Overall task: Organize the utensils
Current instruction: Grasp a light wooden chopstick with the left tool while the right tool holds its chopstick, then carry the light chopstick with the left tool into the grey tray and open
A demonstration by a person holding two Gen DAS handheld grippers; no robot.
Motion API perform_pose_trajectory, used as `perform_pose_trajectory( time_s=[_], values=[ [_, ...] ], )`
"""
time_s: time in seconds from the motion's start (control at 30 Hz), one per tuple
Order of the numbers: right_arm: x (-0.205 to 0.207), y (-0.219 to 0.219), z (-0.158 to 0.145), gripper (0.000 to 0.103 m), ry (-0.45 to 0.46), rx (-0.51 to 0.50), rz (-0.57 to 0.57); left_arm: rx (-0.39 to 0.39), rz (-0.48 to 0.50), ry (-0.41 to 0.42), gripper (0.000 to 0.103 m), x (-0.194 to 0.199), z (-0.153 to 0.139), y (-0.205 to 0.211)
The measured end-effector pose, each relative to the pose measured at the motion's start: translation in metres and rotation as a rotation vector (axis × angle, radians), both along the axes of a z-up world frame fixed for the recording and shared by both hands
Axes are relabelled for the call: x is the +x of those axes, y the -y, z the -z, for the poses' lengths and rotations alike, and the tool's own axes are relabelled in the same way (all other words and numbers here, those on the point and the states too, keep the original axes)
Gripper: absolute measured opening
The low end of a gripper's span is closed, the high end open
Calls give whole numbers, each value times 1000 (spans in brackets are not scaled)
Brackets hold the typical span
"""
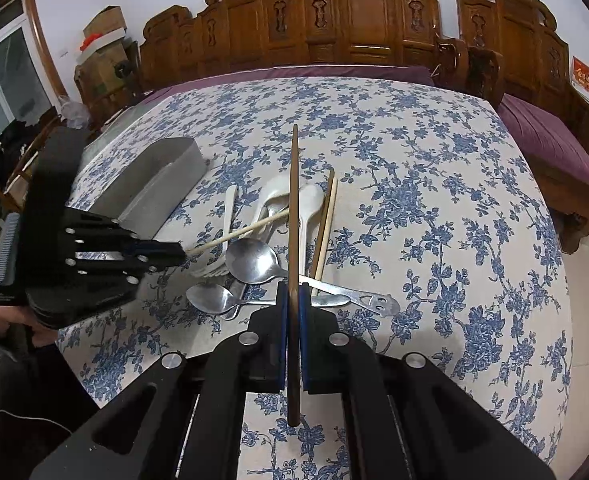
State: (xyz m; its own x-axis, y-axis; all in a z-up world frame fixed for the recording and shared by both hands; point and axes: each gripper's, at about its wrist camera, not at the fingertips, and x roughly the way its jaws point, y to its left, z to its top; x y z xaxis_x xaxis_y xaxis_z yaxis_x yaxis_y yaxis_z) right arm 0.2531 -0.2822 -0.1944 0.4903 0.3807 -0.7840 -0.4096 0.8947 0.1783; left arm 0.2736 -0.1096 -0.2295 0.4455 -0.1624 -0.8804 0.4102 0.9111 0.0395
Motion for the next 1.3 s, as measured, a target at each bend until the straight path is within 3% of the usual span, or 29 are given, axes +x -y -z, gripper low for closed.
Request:
perform_pose_trajectory(
  time_s=[0.67, 0.93, 1.07, 1.2, 1.27, 1.3],
  values=[
    [-3, -6, 0, 6, -4, 2, -11, -66, -84, 123, 3, -60, -51, -42],
    [-7, -21, -4, 6, 3, 7, -36, -141, -150, 164, 0, -73, -75, -74],
    [-8, -30, -5, 6, 7, 0, -44, -138, -142, 137, 0, -68, -67, -74],
    [-8, -30, -4, 6, 2, 0, -40, -79, -107, 98, 0, -53, -48, -59],
    [-9, -29, -4, 6, 1, 0, -39, -33, -82, 80, 7, -45, -40, -49],
    [-9, -29, -4, 6, 1, 1, -39, -4, -65, 73, 20, -39, -35, -43]
  ],
)
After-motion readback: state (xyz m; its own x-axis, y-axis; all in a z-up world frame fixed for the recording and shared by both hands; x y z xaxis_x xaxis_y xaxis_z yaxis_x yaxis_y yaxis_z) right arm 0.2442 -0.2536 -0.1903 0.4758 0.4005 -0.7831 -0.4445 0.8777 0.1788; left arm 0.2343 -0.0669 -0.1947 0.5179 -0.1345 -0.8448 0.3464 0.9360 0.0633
